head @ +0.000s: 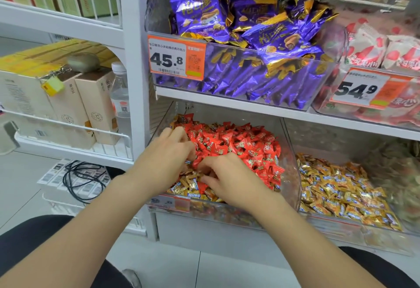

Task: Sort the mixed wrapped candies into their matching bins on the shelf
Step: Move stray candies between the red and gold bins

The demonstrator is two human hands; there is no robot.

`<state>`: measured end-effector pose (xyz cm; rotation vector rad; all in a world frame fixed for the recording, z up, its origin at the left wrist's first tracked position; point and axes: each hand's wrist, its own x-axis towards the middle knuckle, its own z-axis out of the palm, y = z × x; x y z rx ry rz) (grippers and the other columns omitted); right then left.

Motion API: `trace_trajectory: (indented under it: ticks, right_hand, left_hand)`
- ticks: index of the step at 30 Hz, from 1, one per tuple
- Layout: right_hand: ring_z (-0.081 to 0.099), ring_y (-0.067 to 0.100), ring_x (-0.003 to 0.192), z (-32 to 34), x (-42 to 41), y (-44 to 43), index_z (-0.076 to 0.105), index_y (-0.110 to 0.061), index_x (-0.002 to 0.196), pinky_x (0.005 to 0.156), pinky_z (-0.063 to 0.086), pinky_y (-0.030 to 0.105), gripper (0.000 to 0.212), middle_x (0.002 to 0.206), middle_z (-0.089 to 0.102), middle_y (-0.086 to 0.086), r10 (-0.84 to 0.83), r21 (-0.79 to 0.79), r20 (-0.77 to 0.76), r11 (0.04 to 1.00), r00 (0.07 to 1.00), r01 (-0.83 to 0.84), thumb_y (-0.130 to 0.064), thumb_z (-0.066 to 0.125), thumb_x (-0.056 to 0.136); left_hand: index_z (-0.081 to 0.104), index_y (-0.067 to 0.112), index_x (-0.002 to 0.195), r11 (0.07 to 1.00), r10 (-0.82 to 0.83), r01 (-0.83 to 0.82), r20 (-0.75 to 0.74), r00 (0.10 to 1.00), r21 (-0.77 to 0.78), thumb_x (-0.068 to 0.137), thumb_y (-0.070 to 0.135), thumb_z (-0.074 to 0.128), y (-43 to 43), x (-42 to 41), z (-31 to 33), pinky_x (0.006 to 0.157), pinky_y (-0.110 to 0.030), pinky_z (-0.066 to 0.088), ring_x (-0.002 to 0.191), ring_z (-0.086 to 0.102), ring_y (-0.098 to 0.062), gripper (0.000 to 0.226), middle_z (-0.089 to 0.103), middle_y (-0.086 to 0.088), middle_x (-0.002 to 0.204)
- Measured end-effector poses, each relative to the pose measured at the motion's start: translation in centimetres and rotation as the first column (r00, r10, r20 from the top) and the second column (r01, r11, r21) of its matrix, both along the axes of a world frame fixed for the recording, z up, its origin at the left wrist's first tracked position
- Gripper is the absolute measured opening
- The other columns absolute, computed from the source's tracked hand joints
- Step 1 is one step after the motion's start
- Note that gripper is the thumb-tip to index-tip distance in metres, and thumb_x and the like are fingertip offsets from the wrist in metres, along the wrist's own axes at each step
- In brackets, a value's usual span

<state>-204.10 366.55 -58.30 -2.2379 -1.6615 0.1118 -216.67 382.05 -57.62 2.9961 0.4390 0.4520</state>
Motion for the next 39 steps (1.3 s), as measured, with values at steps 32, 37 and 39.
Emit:
trace_trajectory:
  ticks: [32,37,39]
  right_hand:
    - [0.065,0.029,0.088,0.5,-1.0,-0.7,0.074,-0.021,0.090,0.067,0.053,0.037,0.025,0.089,0.067,0.000,-0.117,-0.208,0.169,0.966,0.979,0.152,-0.046,0.077,0.085]
    - [0.069,0.019,0.085,1.2,-0.7,-1.2,0.075,-0.025,0.083,0.075,0.062,0.042,0.014,0.084,0.073,-0.010,-0.220,-0.131,0.028,0.966,0.975,0.221,-0.020,0.065,0.090]
    - [0.068,0.011,0.081,1.5,-0.2,-1.6,0.074,-0.026,0.080,0.076,0.061,0.040,0.017,0.080,0.072,-0.016,-0.225,-0.121,-0.043,0.968,0.973,0.219,-0.019,0.067,0.093]
  left_hand:
    - [0.059,0.024,0.072,0.938,-0.153,0.096,-0.150,0.977,-0.332,0.082,0.030,0.088,-0.1,0.2,-0.3,0.064,-0.022,0.046,0.072,0.059,-0.004,0.031,0.065,0.012,0.075]
    - [0.055,0.020,0.070,0.918,-0.054,0.030,-0.050,0.997,-0.396,0.086,0.021,0.081,0.0,-0.5,0.4,0.062,-0.019,0.040,0.074,0.060,0.000,0.030,0.062,0.008,0.069]
    - [0.054,0.020,0.072,0.905,-0.002,0.000,-0.005,1.000,-0.426,0.089,0.022,0.076,-0.2,-0.6,0.8,0.062,-0.022,0.040,0.074,0.059,-0.002,0.028,0.062,0.007,0.070]
